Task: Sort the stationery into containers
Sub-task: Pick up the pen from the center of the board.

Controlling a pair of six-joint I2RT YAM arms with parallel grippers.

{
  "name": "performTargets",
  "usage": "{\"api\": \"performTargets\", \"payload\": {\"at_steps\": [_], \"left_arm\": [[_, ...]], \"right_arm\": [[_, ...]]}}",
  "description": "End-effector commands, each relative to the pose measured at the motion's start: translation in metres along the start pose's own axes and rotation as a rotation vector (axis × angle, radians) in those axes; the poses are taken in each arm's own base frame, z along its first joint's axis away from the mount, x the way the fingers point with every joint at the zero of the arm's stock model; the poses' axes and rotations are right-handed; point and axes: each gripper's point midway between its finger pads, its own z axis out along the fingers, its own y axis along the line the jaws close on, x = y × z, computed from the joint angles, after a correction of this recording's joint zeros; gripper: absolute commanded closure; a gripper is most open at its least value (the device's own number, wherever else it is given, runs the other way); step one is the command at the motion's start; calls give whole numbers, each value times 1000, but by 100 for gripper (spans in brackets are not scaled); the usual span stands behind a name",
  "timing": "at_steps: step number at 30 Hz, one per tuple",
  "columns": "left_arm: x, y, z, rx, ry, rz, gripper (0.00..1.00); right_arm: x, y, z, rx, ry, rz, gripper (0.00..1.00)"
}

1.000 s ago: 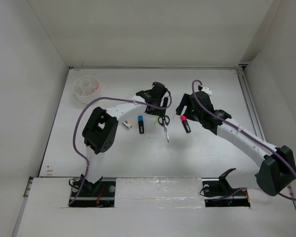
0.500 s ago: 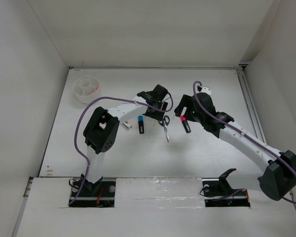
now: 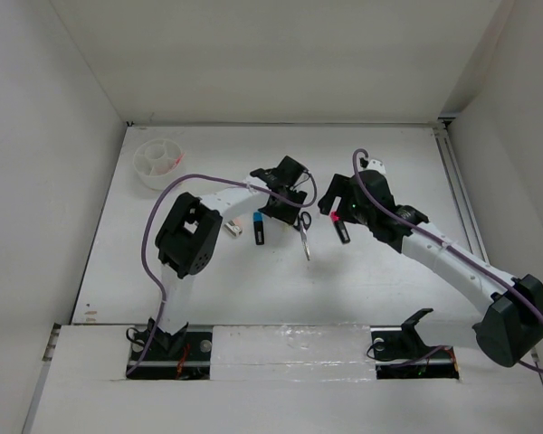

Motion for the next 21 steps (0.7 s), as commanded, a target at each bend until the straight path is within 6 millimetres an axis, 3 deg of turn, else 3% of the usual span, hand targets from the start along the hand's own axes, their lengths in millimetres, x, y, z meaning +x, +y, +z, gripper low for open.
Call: {"api": "performTargets", "payload": {"at_steps": [1,12,15,21], "left_arm": [[-7,0,2,12,-8,21,44],[-7,1,11,-3,-3,3,45],[-10,1,17,-12,-4,3,51],[-7,6,22,-37,13,5,53]], "right_arm": [[-7,12,-1,-49,-36,-5,17],[-8,14,-2,-62,-37,-3,17],[-10,16,-1,-67,-44,-1,17],[-3,13,2,-63,-24,-5,17]]}}
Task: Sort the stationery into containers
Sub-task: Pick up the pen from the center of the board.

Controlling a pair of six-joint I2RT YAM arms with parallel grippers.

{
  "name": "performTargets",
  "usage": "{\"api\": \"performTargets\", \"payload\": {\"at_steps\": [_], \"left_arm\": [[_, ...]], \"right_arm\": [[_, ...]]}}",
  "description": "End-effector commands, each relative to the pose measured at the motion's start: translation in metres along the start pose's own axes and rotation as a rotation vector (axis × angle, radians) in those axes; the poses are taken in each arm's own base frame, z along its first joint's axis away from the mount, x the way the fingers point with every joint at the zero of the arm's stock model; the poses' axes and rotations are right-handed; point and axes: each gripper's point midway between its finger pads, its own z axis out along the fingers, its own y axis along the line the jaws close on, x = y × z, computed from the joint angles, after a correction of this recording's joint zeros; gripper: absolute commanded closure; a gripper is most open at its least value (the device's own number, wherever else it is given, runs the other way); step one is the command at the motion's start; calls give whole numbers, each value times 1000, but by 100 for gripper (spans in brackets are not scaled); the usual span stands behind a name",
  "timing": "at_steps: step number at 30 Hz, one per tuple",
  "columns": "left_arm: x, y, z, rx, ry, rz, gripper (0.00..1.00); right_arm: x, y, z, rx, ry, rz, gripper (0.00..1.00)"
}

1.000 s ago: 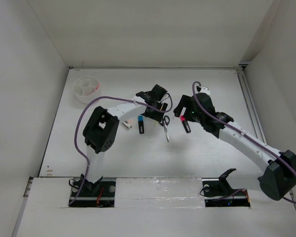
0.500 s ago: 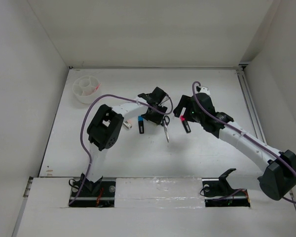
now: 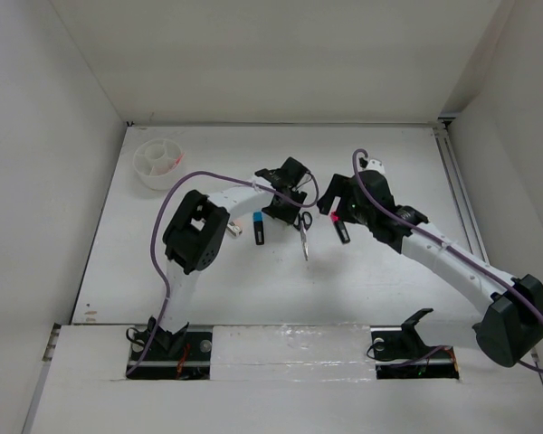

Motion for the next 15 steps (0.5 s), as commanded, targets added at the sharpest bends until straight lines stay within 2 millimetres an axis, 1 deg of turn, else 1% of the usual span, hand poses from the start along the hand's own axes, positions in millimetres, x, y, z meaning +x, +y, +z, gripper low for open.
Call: {"api": "performTargets", "payload": {"at_steps": [1,2,3,4,5,7,9,10,13,14,15], "left_arm": [[-9,4,2,-19,-11,-8,53],[-6,4,6,-21,-2,-7,53],[-11,3,4,-18,-14,-8,53],[-8,3,9,-21,-2,-7,53],[-11,3,6,-20,-7,-8,53],[-6,3,14,-23,13,-6,53],[-10,3,12,-22,4,-7,53],[-7,3,16,-23,13,-6,54],[-7,1,16,-14,14,-6,64],[-2,2,19,-18,32,-4,66],[-2,2,19,-18,32,-4,71]], "right_arm": [[-3,10,1,-45,-24,-8,17],[-5,11,-1,-51,-31,-6,17],[-5,11,-1,-51,-31,-6,17],[-5,11,-1,-51,-31,-6,17],[-5,11,-1,-51,-31,-6,17],[-5,11,-1,-51,-31,-6,17],[-5,11,-1,-51,-31,-6,17],[-2,9,0,-45,-24,-8,17],[-4,10,0,-51,-31,-6,17],[-4,10,0,-51,-31,-6,17],[-2,9,3,-45,-24,-8,17]]}}
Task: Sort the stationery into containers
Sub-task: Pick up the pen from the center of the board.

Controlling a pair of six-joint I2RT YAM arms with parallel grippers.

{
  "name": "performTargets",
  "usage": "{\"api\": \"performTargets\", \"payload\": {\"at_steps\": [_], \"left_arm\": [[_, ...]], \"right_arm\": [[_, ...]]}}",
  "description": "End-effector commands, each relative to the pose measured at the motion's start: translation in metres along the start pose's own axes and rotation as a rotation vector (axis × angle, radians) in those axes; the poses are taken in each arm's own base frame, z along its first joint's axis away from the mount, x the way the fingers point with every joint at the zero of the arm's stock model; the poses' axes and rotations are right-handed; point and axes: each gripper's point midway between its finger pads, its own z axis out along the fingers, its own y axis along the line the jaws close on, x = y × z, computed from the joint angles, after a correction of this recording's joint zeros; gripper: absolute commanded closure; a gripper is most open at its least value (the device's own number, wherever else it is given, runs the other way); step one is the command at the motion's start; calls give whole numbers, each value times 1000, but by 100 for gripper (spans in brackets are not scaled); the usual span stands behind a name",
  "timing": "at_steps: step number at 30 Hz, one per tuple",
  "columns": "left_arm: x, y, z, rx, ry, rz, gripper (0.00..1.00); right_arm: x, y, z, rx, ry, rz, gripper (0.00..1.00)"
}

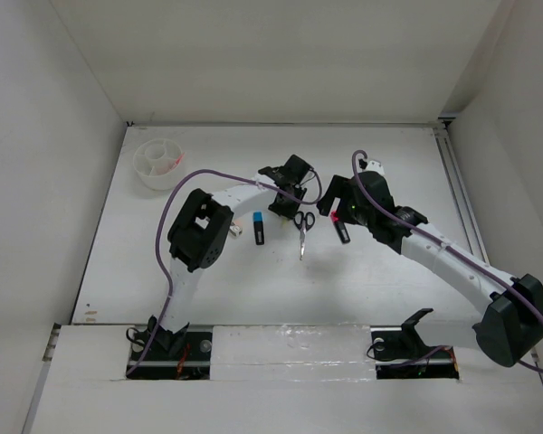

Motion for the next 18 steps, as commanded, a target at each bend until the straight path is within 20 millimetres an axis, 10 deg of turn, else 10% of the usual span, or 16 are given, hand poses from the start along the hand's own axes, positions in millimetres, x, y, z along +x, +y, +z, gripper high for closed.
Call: {"api": "performTargets", "payload": {"at_steps": [1,9,14,18], "left_arm": [[13,5,11,-19,54,0,73],[35,6,30,-24,130,7,100],[40,4,32,-19,150,-1,100],[6,16,-4,-47,43,-68,100]], "right_arm": [[-6,10,1,-44,-32,-7,17],[-5,12,1,-51,-26,-7,17],[-9,11,2,-61,-29,5,17],[-12,11,15,-40,-17,7,18]]}}
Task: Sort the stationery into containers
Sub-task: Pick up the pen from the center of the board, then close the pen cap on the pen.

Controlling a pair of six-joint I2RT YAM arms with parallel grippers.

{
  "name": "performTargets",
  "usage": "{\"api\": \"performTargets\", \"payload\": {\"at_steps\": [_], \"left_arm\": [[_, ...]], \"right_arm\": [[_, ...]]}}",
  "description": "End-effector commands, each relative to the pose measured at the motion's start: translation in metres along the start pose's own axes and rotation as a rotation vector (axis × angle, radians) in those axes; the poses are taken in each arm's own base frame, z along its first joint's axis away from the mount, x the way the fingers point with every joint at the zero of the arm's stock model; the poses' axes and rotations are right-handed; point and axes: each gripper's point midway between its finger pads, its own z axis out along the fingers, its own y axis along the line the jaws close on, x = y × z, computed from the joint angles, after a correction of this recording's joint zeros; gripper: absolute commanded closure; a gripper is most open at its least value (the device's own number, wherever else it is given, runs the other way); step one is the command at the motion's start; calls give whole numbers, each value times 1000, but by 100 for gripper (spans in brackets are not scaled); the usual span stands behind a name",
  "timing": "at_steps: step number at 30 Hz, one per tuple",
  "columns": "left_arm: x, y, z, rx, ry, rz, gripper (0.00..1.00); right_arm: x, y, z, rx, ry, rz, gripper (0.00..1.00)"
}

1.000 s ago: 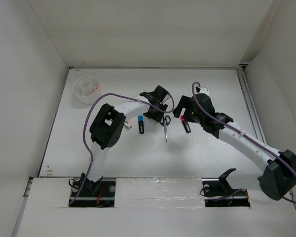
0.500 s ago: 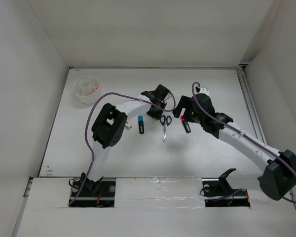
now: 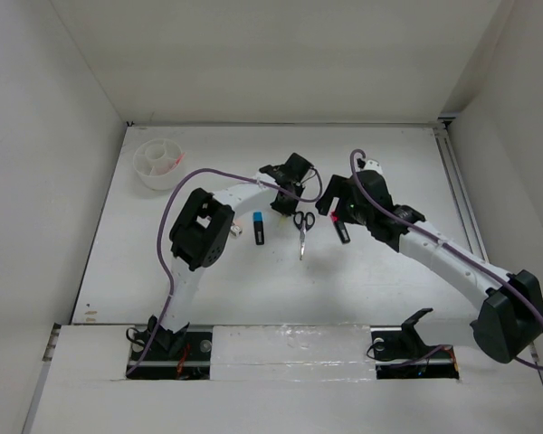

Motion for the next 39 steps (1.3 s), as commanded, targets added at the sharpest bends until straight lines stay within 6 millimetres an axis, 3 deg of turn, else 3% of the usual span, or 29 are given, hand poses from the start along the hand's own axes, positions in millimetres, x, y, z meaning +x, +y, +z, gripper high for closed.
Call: {"api": "performTargets", "payload": {"at_steps": [1,4,5,7,9,15,20,23,25,29,39], "left_arm": [[6,17,-16,-49,28,-65,100],[-18,27,-49,-79,-62,-118,100],[-30,32,-73,-100,-116,-140,100],[-36,37,-96,-112,-166,-158,100],[-41,45,-130,-128,-241,-173,100],[-29,48,-201,-135,-366,-182,100],[-8,55,-237,-105,-455,-219,100],[3,57,-253,-72,-510,-238,100],[14,57,-250,-60,-510,-226,100],[21,52,-263,7,-585,-209,100],[23,38,-268,87,-586,-180,100]], "right_arm": [[-14,9,14,-9,-26,0,18],[-15,0,36,93,-3,19,20],[-14,-4,42,122,2,14,21],[-7,-7,59,163,30,26,21],[-6,-10,69,191,30,46,21],[1,-21,92,284,49,85,22],[14,-28,109,359,81,96,25],[26,-38,119,399,101,104,28],[32,-40,126,413,112,111,28],[34,-42,133,449,133,106,31],[47,-44,133,516,148,114,38]]}}
